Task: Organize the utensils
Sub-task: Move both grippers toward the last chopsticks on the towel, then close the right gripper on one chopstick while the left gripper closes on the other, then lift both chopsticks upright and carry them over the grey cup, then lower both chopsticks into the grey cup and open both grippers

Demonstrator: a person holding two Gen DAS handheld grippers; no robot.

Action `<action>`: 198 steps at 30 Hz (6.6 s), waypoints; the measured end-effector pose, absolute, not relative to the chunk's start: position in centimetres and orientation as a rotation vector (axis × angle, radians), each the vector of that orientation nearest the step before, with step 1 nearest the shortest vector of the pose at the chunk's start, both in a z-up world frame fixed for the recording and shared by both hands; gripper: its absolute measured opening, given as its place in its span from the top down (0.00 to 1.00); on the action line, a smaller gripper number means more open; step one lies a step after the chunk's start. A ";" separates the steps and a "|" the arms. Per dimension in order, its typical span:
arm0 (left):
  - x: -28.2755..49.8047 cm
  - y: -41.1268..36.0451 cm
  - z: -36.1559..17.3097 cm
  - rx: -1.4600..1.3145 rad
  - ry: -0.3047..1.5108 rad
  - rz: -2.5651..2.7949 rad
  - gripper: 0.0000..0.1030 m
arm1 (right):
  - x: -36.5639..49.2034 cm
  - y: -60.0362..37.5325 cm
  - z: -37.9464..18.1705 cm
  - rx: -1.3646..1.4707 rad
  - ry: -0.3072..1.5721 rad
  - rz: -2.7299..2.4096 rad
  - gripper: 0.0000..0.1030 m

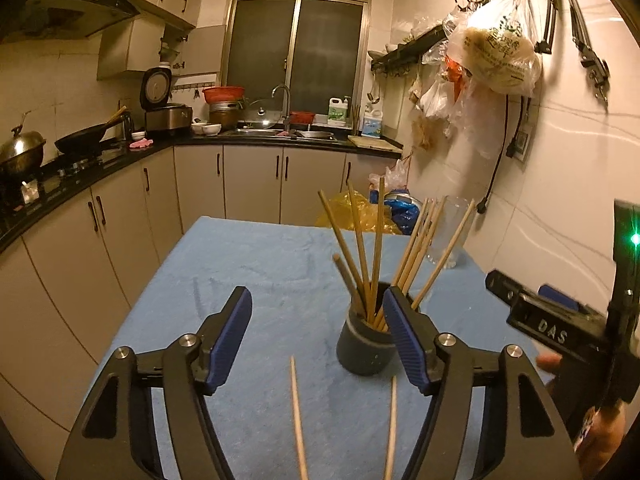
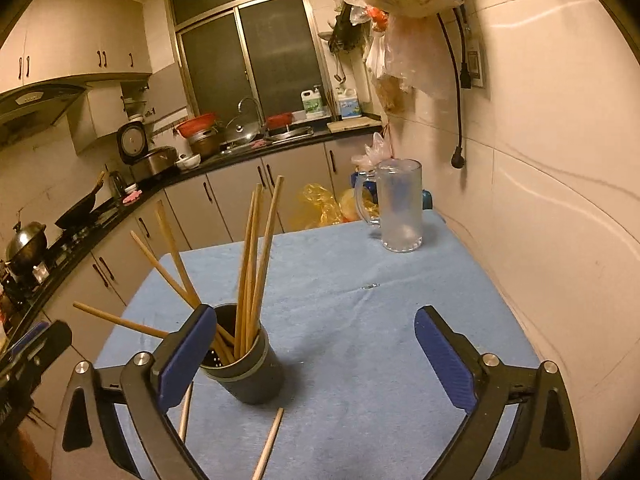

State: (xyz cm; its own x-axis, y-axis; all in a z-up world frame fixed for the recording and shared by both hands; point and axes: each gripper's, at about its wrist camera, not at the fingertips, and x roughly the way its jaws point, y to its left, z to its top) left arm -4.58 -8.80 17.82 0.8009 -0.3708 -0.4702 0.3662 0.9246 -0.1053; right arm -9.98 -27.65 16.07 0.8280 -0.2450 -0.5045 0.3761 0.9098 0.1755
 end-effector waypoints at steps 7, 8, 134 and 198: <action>-5.7 -8.0 16.2 0.026 0.528 -0.367 0.33 | -10.9 -26.7 14.9 0.230 0.504 -0.319 0.01; -5.8 -7.9 15.9 0.026 0.534 -0.364 0.33 | -11.1 -26.7 14.6 0.246 0.503 -0.325 0.01; -9.1 -5.4 17.8 -0.005 0.680 -0.480 0.94 | -16.2 -21.9 15.2 0.403 0.627 0.053 0.93; -8.8 -8.6 22.4 0.048 0.599 -0.542 0.94 | -17.8 -26.0 20.3 0.419 0.502 -0.010 0.94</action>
